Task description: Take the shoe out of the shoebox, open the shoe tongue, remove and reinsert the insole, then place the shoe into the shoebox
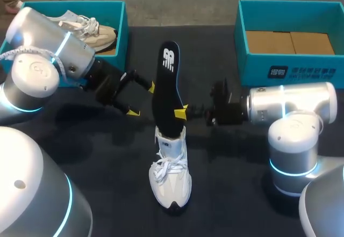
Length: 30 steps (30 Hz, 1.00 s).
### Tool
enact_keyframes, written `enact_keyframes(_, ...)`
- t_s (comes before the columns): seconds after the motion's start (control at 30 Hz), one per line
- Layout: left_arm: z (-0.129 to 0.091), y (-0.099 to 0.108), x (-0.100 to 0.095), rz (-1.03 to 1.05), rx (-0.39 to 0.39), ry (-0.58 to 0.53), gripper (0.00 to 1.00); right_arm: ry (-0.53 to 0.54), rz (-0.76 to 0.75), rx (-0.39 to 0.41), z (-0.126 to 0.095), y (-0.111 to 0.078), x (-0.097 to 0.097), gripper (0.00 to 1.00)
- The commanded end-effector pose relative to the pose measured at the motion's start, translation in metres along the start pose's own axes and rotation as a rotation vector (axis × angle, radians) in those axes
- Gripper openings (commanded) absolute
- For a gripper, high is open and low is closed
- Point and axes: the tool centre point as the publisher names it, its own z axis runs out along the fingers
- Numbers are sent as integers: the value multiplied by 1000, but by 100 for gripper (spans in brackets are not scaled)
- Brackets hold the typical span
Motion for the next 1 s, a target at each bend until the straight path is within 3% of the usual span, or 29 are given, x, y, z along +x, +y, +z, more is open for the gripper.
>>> enact_keyframes(0.03,2,1,0,0,-3,5,100,-6,21,18,5,-3,-1,0)
enact_keyframes(0.4,4,3,2,3,-3,14,100,-2,57,30,6,-13,3,0)
enact_keyframes(0.87,4,4,2,3,-1,15,100,84,83,22,4,-20,3,0)
enact_keyframes(1.0,4,4,2,3,-1,15,100,135,107,63,5,-21,2,0)
